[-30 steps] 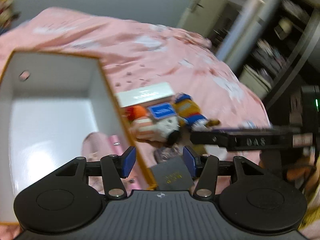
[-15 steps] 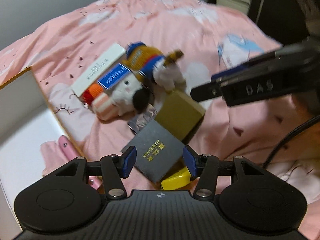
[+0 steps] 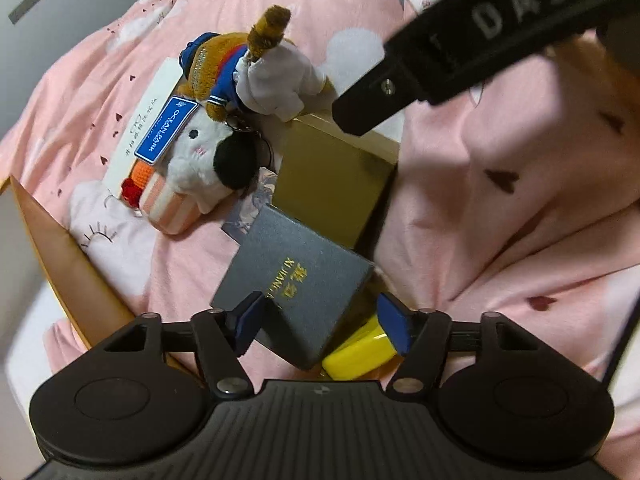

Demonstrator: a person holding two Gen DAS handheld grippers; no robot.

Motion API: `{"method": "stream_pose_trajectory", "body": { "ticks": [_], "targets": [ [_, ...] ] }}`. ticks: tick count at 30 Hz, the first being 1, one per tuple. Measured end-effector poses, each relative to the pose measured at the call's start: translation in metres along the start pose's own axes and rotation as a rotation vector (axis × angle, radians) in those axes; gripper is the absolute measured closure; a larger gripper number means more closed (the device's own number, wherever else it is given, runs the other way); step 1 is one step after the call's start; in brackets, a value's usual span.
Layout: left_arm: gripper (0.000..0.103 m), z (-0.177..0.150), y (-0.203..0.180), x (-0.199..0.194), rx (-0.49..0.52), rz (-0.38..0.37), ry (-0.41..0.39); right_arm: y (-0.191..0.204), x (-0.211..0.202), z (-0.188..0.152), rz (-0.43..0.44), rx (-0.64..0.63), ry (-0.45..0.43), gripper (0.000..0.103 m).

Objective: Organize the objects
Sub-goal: 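Grasp the dark grey box with the left tool while the right tool grasps the gold box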

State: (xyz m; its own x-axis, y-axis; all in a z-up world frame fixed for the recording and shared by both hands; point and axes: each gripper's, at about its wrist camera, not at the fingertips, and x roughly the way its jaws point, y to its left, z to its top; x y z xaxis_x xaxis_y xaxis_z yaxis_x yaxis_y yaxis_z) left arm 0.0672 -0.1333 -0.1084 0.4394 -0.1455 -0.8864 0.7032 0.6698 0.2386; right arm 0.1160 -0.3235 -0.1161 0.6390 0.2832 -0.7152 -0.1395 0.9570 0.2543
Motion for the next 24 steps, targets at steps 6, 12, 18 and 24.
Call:
{"method": "stream_pose_trajectory", "body": {
  "ticks": [6, 12, 18, 24],
  "targets": [
    [0.016, 0.003, -0.008, 0.014, 0.044, 0.047, 0.031, -0.008, 0.006, 0.000, 0.025, 0.032, 0.006, 0.052],
    [0.013, 0.005, -0.013, 0.022, 0.063, 0.120, 0.020, -0.011, 0.008, 0.000, 0.033, 0.039, 0.010, 0.051],
    [0.019, 0.005, -0.010, 0.023, 0.043, 0.180, -0.015, -0.012, 0.009, 0.000, 0.033, 0.042, 0.015, 0.051],
    [0.049, 0.012, -0.008, 0.005, 0.041, 0.215, -0.093, -0.010, 0.008, 0.000, 0.027, 0.041, 0.018, 0.052]
  ]
}}
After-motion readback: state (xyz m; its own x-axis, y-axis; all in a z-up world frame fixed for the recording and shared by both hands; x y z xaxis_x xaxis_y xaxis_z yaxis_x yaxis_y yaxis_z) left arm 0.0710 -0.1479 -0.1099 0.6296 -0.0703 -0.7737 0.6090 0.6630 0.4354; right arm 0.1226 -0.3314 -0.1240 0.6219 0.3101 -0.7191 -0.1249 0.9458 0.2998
